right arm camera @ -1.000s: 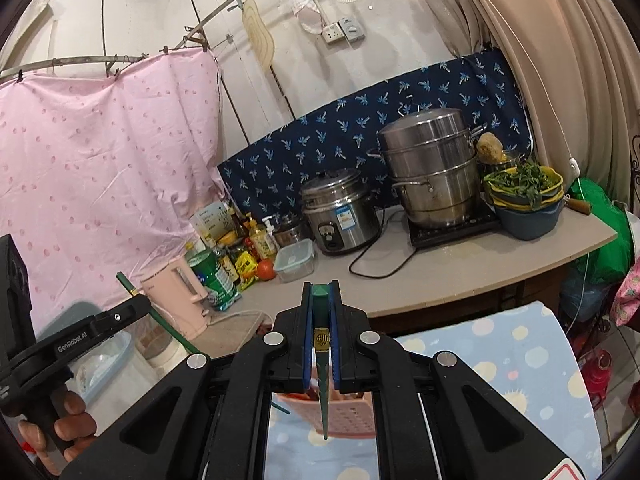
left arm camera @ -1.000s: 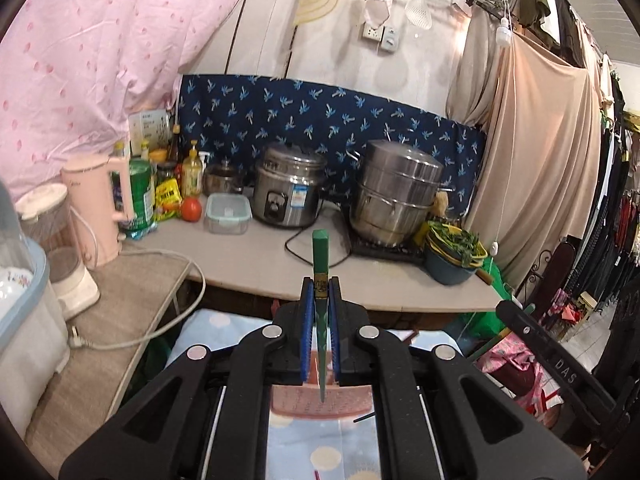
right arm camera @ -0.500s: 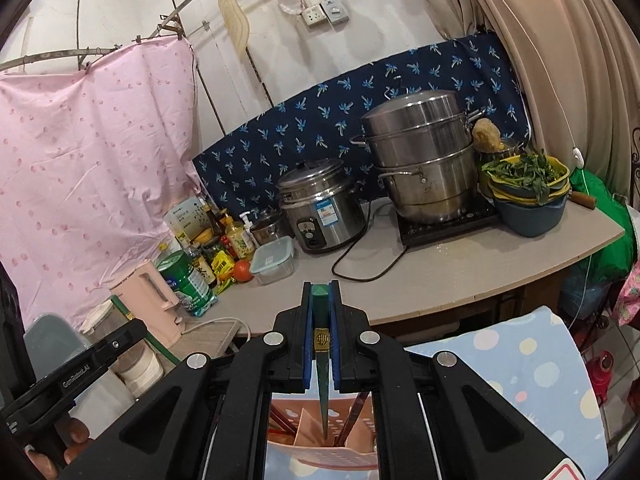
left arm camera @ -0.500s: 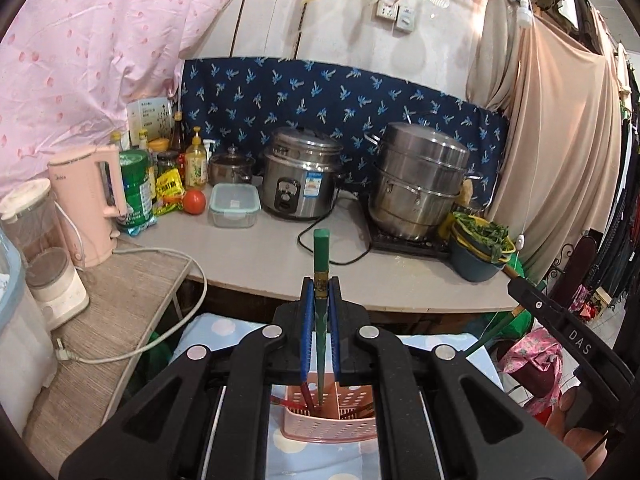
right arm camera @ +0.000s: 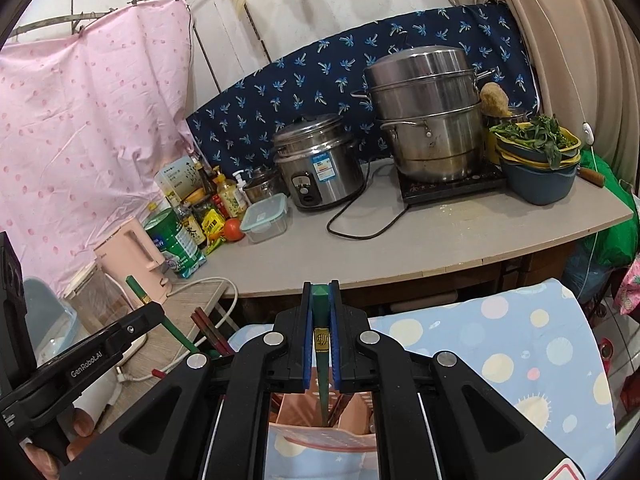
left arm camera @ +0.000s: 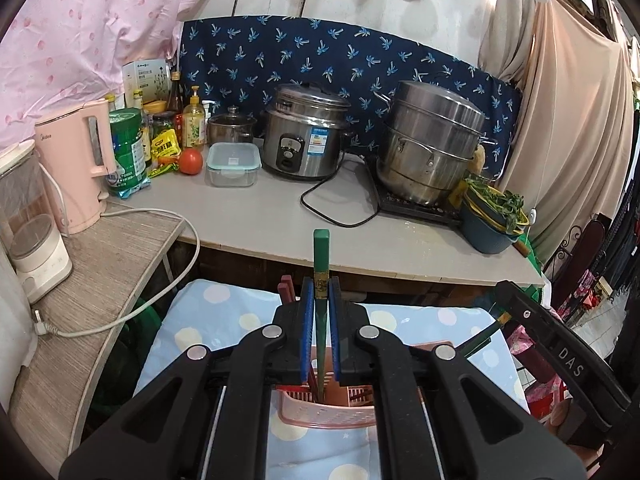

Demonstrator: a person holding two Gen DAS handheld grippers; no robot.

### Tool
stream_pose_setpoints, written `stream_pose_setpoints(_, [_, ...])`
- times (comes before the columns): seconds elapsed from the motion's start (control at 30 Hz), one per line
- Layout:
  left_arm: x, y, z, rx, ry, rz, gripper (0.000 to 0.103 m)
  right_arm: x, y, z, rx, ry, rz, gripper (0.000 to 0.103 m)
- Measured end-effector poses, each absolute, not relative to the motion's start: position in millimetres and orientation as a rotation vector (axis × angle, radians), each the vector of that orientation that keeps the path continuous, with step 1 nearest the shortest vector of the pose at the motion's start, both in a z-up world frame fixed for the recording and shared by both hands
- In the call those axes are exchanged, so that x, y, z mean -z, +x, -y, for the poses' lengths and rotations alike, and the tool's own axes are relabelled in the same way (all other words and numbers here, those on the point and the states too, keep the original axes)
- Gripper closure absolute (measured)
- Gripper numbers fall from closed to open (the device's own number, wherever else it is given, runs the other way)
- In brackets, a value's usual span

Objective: Organize utensils
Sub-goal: 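Lower both green chopsticks into the pink holder and open both tools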

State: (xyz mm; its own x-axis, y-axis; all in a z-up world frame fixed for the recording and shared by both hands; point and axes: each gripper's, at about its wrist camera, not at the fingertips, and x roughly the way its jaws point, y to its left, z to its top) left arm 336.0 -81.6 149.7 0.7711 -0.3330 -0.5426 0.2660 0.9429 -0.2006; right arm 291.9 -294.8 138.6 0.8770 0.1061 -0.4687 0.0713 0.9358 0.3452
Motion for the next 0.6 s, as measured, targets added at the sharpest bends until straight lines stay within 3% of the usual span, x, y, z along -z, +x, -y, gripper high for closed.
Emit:
stream_pose_setpoints(0.2, [-146, 332, 83, 0.306, -0.121, -0.608, 0.093, -139, 285, 293, -0.022, 0.356, -0.500, 0.090])
stream_pose_setpoints(0.33, [-148, 324, 81, 0.283, -0.101, -0.600, 0.073, -139, 275, 292, -0.024, 0.357, -0.504, 0.084])
stream_pose_setpoints(0.6, [-143, 292, 77, 0.271, -0.043, -0.611, 0.072, -131, 235, 284, -0.043, 0.355, -0.527, 0.082])
